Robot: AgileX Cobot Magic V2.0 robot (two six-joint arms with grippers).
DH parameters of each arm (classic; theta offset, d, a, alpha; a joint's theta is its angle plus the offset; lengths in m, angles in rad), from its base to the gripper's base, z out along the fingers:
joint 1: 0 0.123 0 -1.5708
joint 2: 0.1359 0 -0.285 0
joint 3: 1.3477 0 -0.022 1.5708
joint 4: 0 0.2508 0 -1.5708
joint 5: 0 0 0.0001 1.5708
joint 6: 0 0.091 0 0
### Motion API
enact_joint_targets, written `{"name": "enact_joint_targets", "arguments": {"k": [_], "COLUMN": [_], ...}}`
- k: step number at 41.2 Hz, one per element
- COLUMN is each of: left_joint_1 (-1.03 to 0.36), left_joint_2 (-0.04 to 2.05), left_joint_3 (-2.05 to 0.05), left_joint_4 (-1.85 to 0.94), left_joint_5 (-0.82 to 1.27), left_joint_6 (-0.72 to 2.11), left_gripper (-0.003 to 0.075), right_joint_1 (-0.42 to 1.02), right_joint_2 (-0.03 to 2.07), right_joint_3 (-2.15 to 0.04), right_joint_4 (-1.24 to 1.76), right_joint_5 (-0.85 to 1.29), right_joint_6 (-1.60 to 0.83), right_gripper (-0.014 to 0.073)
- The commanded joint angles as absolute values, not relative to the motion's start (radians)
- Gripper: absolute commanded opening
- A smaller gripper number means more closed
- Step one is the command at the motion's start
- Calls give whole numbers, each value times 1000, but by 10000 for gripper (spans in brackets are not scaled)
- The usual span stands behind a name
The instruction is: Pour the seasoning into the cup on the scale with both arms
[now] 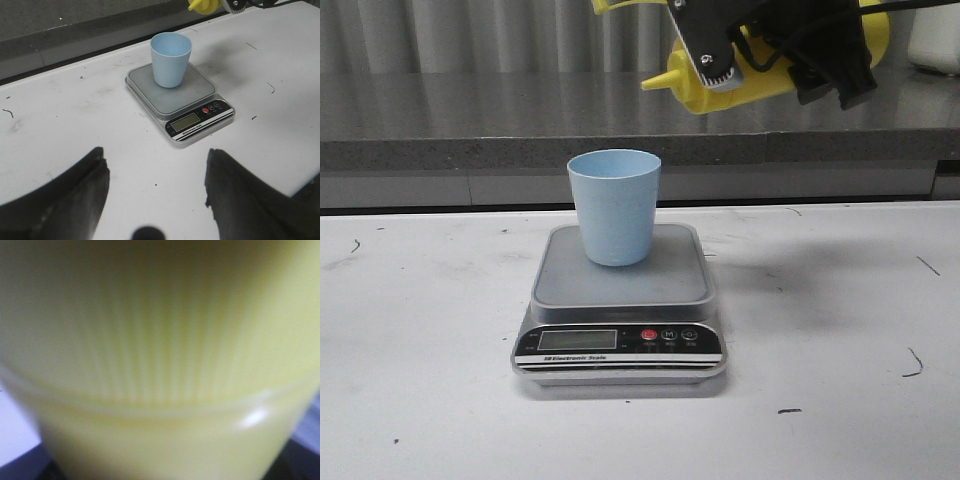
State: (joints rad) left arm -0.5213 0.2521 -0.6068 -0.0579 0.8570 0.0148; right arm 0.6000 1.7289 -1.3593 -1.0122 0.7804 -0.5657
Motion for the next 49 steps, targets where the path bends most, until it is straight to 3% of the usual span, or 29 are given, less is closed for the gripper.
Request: {"name": "enact_joint_targets", "arguments": {"k": [1,17,28,49], "left_joint_1": [-522,-522,-522,-522], "left_joint_2": [262,262,262,262], "left_joint_3": [-629,-629,-629,-629], "left_joint_4": [-69,-69,-69,-69], "left_joint_5": [783,783,783,783], "left_joint_6": [8,8,8,8], "left_gripper": [421,421,421,421], "right_joint_1": [602,575,487,300], "right_joint_2": [1678,1675,1605,1161], "right_joint_3": [-1401,-1401,-1396,-977], "right_joint_4": [-1078,-861,-598,-360], "right_joint_5": [792,839,876,386], "right_joint_6": [-522,-79,-65,58], "right_gripper": [372,372,372,372]}}
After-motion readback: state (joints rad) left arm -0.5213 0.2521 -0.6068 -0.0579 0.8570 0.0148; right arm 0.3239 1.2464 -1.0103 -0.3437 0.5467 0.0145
